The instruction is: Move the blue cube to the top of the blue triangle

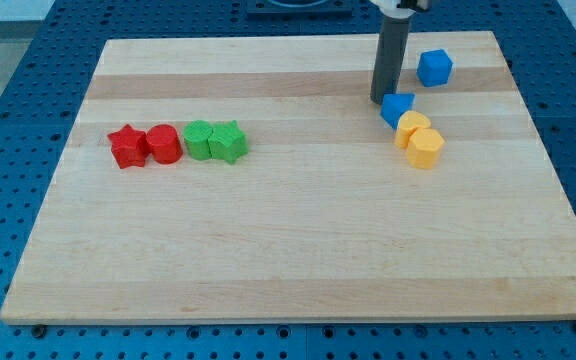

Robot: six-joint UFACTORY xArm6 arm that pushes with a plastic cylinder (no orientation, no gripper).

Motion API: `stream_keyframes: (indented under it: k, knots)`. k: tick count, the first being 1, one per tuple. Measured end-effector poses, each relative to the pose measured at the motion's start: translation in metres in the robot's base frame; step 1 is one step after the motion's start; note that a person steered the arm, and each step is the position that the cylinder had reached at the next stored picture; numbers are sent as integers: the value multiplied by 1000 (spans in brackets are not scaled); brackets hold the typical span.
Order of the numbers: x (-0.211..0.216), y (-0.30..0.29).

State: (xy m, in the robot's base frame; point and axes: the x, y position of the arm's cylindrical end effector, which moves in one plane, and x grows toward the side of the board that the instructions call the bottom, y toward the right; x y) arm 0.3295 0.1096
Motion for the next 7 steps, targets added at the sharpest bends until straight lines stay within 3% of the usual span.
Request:
stream_keyframes:
  k: [1, 3, 4, 7]
  knots:
    - [-4, 0]
    - [-74, -9]
    - [-97, 14]
    - [-96, 131]
